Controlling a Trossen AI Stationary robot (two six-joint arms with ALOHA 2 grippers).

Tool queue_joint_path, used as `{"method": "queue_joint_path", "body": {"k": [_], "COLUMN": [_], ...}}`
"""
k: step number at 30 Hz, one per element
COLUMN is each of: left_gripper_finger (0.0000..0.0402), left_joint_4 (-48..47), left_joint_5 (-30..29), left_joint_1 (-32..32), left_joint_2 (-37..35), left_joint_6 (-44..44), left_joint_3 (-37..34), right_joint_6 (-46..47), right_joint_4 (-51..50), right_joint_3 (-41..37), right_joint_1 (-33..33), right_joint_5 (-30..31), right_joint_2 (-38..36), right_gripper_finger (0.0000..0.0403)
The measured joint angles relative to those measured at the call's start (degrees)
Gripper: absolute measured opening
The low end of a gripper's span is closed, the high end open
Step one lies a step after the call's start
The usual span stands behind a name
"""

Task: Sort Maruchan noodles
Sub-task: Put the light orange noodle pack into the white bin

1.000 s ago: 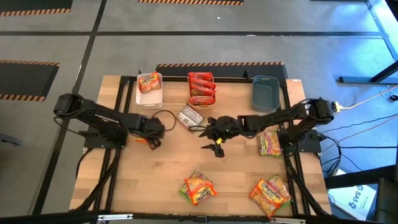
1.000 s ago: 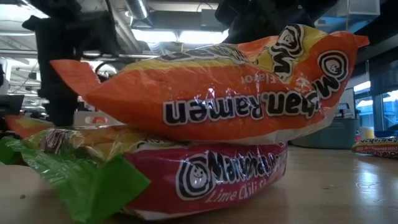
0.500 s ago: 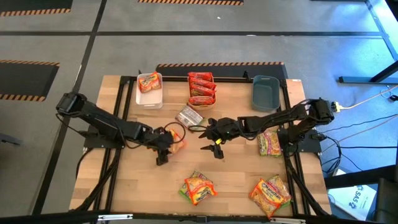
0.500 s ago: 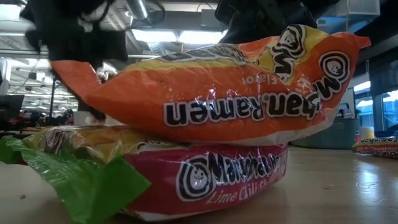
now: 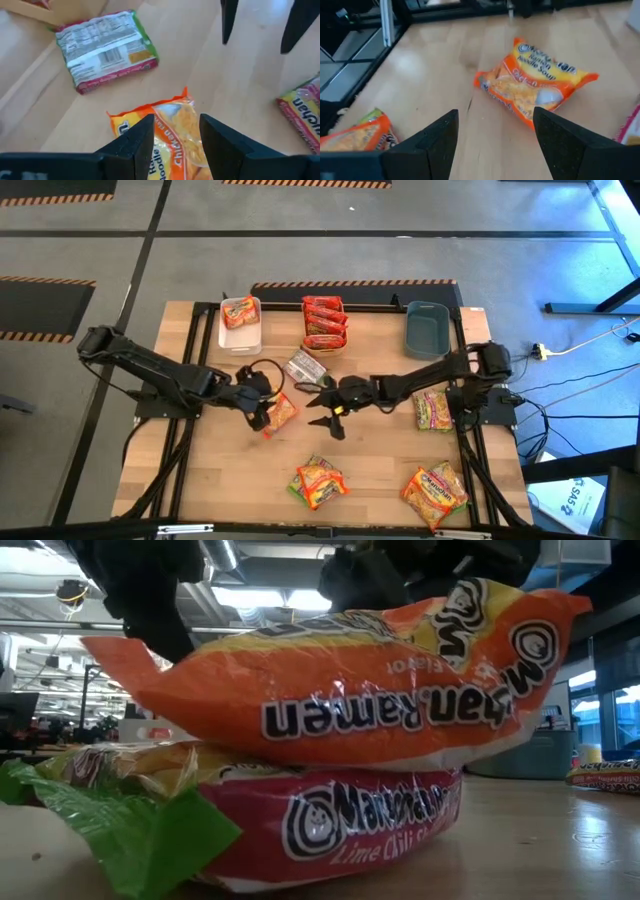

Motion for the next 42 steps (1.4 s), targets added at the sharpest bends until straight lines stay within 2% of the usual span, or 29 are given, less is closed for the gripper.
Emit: {"method": "queue_joint_path", "body": {"k": [7,11,14,18,21,27,36,42], "left_gripper_finger": [0.0219,0.0254,0.0258,0.0254,0.0253,0.0252,0.0252,0.0252], "left_joint_4": [-1.53,-3.44,-6.25,-8.52,-5.59,9.42,24.78,29.53], "left_joint_5": [0.11,4.18,8.15,9.86,13.04,24.69,40.81,43.96], "left_joint_1": [4.33,7.72,9.27,10.89,12.73,18.5,24.59,25.11], "left_joint_2": [2.04,3.67,4.43,4.31,3.6,3.12,3.03,3.0], "left_joint_6": [-4.11,-4.74,-4.22,-3.27,-2.97,-0.97,0.41,-3.0], "left_joint_3": [0.0,0.0,-0.14,-3.06,-7.33,-16.15,-21.99,-24.06], "right_joint_6": [0.0,-0.03,-0.13,-0.14,-0.01,-0.07,-3.14,-7.85], "right_joint_4": [0.5,3.8,7.04,10.33,10.4,10.09,8.5,2.53], "right_joint_3": [1.56,1.85,1.87,2.85,5.44,9.32,9.56,9.56], "right_joint_1": [0.0,0.0,0.0,0.0,0.0,0.0,-0.02,0.0], "right_joint_5": [-0.01,-0.16,-0.31,-0.68,-2.14,-3.48,-1.49,1.61], "right_joint_2": [3.76,5.5,7.07,9.91,12.45,16.14,18.02,18.24], "right_gripper_finger": [0.024,0.024,0.024,0.024,0.024,0.024,0.024,0.024]}}
